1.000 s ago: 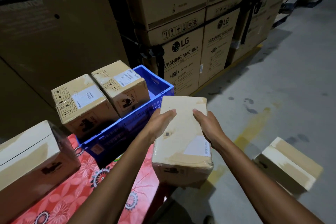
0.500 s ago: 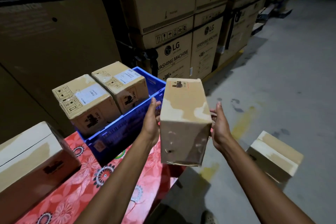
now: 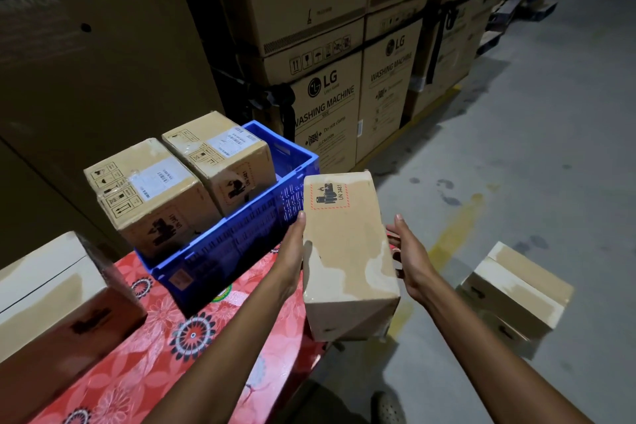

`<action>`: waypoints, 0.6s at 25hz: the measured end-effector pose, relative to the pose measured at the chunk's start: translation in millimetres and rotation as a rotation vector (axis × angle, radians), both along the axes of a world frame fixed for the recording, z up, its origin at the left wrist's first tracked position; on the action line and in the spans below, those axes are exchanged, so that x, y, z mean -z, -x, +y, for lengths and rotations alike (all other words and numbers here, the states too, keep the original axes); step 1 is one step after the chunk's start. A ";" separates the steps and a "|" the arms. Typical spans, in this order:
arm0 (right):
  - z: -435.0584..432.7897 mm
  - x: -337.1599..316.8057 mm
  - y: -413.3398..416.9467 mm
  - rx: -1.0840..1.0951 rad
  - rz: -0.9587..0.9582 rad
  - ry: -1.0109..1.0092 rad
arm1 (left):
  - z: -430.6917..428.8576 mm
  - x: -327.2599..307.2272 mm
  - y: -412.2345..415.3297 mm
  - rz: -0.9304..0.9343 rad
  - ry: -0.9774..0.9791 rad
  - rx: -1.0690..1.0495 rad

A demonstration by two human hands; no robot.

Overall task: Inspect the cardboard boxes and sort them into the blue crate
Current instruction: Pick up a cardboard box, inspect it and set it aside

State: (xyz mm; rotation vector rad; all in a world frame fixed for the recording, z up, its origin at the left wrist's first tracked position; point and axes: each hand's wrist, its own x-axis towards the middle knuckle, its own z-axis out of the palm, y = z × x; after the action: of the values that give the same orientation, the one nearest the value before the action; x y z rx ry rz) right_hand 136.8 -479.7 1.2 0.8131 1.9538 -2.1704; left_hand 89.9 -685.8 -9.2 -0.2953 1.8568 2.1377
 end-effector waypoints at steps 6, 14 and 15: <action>4.3 -11.2 72.4 -0.073 0.005 0.020 | 11.6 -9.6 65.6 -0.124 -0.031 -0.094; 7.2 -7.6 113.5 -0.107 -0.044 0.079 | 19.4 19.5 121.5 -0.194 -0.090 -0.097; 8.3 -9.2 113.1 -0.120 -0.036 0.092 | 20.2 15.2 120.2 -0.198 -0.082 -0.086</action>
State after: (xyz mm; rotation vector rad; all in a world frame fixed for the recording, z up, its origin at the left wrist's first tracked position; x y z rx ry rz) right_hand 23.7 -471.4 10.3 0.6968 1.8214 -2.1437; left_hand -30.3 -665.6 -24.3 -0.5556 1.6706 2.1462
